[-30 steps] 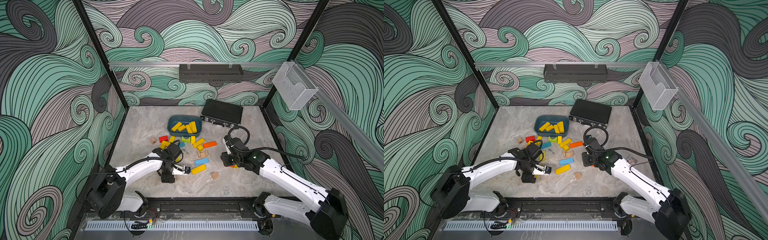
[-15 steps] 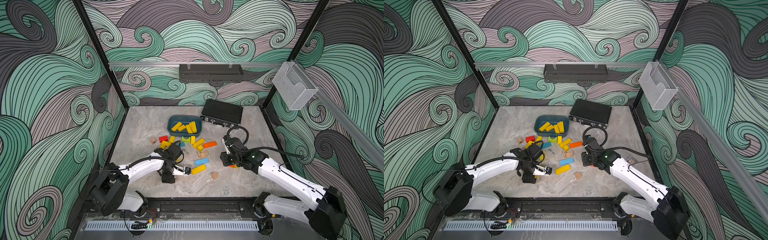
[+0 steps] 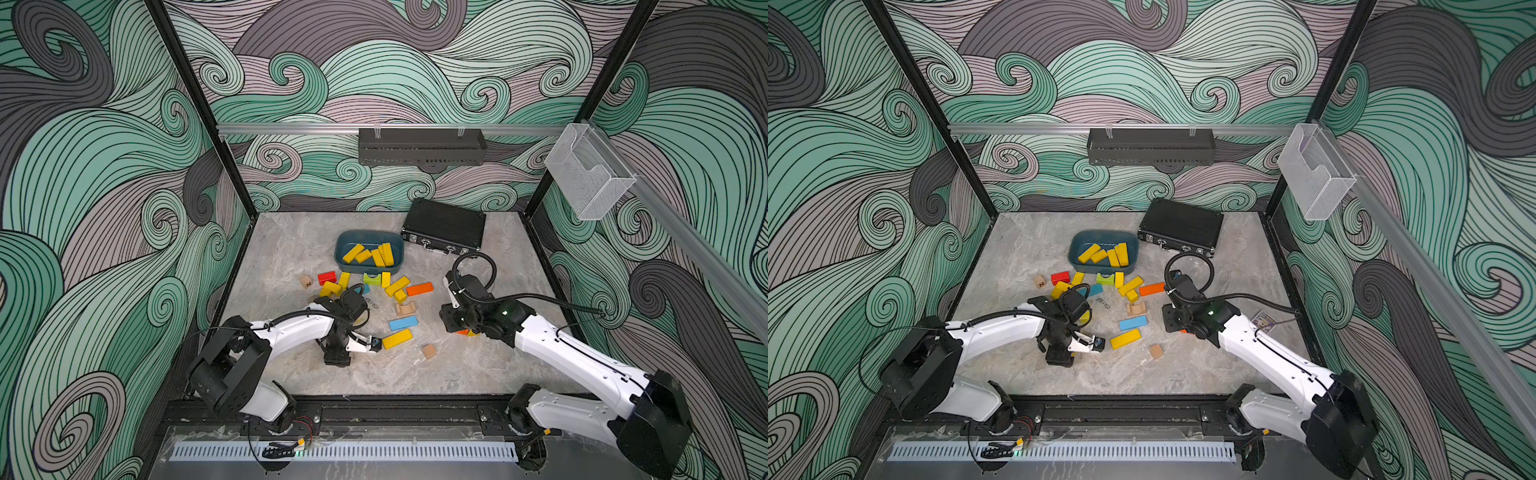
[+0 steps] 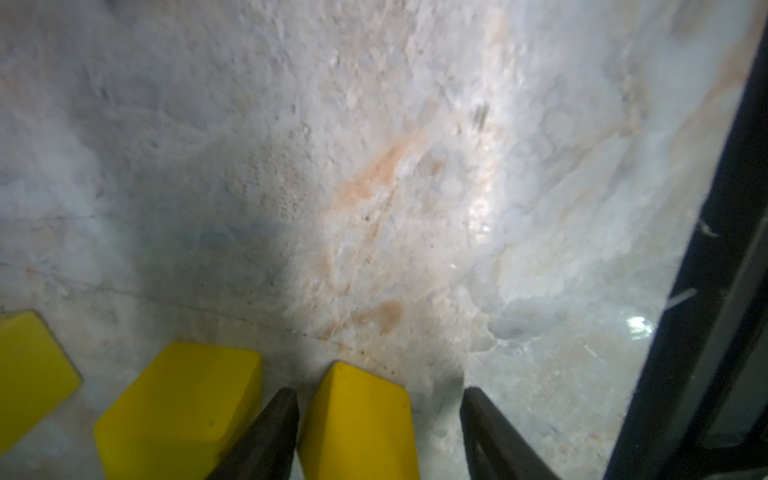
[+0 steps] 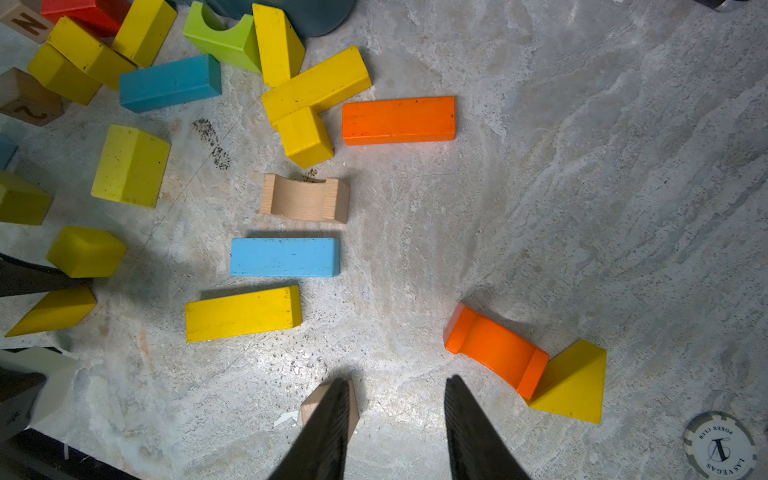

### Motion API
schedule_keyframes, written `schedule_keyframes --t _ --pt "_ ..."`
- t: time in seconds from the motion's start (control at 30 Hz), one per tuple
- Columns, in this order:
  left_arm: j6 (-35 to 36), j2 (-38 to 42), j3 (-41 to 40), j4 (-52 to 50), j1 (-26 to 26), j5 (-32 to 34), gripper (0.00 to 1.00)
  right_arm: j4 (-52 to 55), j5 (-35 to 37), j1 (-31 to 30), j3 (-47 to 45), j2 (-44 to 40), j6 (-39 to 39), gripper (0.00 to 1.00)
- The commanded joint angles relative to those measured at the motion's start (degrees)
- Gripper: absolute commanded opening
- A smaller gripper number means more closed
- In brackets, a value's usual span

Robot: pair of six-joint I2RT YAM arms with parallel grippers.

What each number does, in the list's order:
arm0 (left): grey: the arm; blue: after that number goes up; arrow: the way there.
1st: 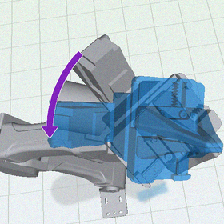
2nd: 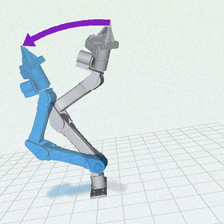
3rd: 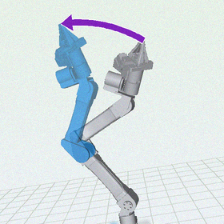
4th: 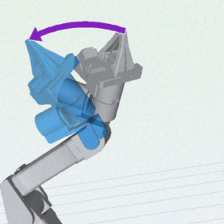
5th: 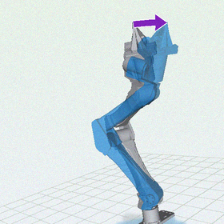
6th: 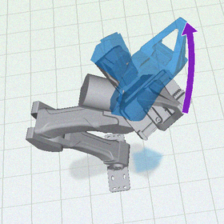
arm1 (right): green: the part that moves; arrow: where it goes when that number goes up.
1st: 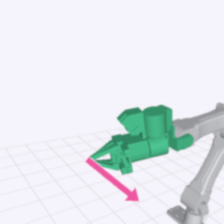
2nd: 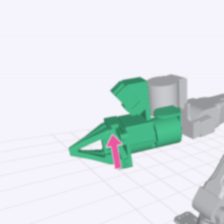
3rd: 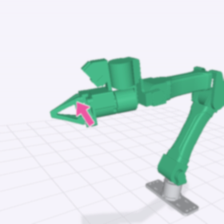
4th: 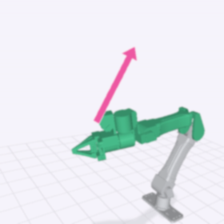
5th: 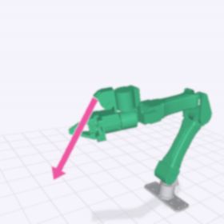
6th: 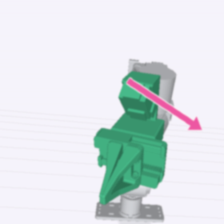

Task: Pick out the yellow building blocks
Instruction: Pick up the building block from the center of the board.

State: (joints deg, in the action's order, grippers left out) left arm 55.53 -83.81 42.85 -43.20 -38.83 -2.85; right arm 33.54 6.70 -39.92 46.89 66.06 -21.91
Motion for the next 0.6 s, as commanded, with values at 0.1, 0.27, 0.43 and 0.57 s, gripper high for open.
schedule_keyframes --t 0.1,0.27,0.43,0.57 --pt "1.5 -0.5 -0.6 0.4 -0.5 1.6 0.53 -0.3 0.8 -0.2 0.2 0.7 -0.6 0.4" --pt "0.9 -0.1 -1.0 0.6 -0.4 2.2 0.44 -0.6 0.7 -0.2 0.2 0.9 -0.7 0.4" --pt "-0.8 0.3 -0.8 0.2 -0.5 2.2 0.3 -0.4 0.7 -0.2 0.0 0.4 -0.8 0.4" --pt "-2.2 1.4 -0.7 -0.6 -0.4 2.4 0.21 -0.3 0.7 -0.2 -0.1 -0.1 -0.7 0.4"
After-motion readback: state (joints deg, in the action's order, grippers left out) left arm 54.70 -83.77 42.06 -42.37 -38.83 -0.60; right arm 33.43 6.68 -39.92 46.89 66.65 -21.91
